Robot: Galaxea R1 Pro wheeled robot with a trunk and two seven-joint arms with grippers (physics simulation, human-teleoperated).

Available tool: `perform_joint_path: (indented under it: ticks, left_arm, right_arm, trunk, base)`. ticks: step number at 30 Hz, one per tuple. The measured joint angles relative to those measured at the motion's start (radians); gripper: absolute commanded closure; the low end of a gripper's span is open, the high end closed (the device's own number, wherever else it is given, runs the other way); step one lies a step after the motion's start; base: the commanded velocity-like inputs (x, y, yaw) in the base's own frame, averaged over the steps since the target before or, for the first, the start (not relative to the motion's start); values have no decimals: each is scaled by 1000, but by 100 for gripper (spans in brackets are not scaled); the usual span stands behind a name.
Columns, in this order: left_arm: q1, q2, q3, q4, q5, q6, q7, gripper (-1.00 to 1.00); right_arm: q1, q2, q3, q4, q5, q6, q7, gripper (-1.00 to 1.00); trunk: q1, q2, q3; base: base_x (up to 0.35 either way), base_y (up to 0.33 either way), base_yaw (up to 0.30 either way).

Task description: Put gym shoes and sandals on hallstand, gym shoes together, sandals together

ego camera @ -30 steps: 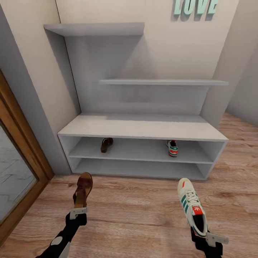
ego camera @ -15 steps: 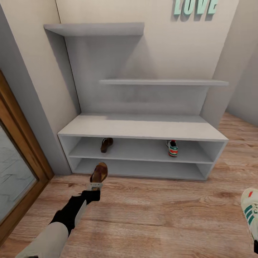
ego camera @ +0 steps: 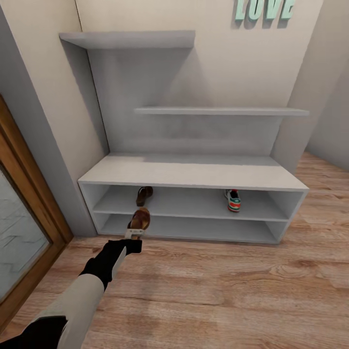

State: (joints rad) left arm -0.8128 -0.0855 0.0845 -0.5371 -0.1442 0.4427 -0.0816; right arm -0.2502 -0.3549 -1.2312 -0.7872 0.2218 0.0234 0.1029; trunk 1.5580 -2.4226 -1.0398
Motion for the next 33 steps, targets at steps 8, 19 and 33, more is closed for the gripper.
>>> perform_joint_path:
  ticks: [8,19,33]
  left_arm:
    - [3,1,-3,-11,0,7,1,100]
    - [-7,-10,-4,-12,6,8,-3,100]
    - [-9,-28,-9,-11,0,6,-3,100]
  right_arm:
    - [0,0,-134,-109,-3,80,2,100]
    - [0,18,-136,-118,-3,83,2,100]
    - [0,19,-139,-119,-2,83,0,100]
  trunk:
    - [0,0,0]
    - [19,-35,-18]
    - [46,-79,-88]
  base:
    - [0,0,0]
    - [0,0,0]
    - [0,0,-48]
